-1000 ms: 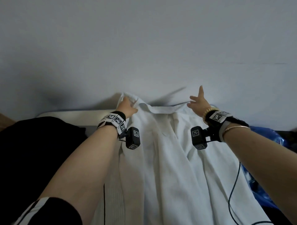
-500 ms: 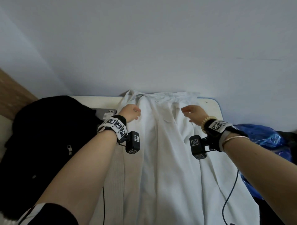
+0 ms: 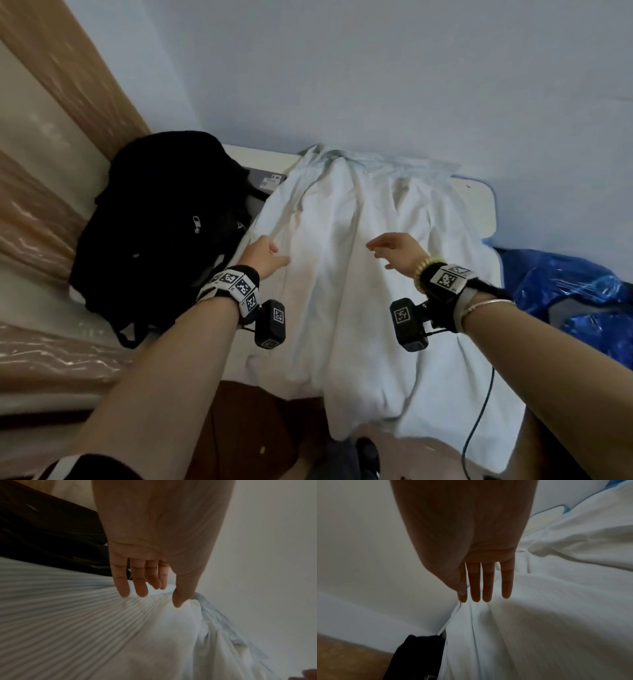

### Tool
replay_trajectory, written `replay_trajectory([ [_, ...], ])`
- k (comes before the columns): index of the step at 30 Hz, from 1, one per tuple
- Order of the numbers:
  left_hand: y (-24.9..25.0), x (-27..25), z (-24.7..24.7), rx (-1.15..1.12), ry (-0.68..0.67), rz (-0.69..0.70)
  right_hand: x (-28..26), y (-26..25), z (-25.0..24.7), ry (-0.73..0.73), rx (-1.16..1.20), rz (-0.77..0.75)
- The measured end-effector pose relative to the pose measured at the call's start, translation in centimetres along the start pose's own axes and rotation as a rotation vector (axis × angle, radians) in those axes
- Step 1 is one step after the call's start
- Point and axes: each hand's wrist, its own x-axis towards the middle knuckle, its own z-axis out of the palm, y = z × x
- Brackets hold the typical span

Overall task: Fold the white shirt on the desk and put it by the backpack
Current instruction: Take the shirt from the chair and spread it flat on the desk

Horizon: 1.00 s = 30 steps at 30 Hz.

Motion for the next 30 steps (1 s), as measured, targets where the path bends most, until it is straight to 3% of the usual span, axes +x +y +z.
replay_trajectory([
  [6, -4.2, -3.2, 1.6, 0.198, -0.012, -0.122, -2.8, 0.4, 4.5, -0.070, -0.043, -0.015],
  [9, -6.6, -4.0, 3.0, 0.357, -0.101, -0.201, -3.6, 1.1, 6.9, -0.102, -0.027, 0.047],
  [12, -8.7, -4.9, 4.1, 0.485, -0.286, -0.138, -4.2, 1.5, 9.1, -0.111, -0.049, 0.055],
  [14, -9.9, -5.2, 4.7, 0.503, -0.319, -0.082, -4.5, 1.8, 10.5, -0.120, -0.062, 0.058],
  [20, -11.7, -6.7, 6.7, 0.517, -0.200, -0.062, -5.8, 2.7, 13.4, -0.149, -0.134, 0.060],
  [25, -12.1, -7.3, 5.6, 0.507, -0.002, 0.119, -6.6, 2.3, 14.1, -0.130, -0.118, 0.052],
  [30, -10.8, -8.4, 2.4, 0.183, 0.219, 0.182, -7.6, 0.5, 14.6, -0.158, -0.036, 0.085],
])
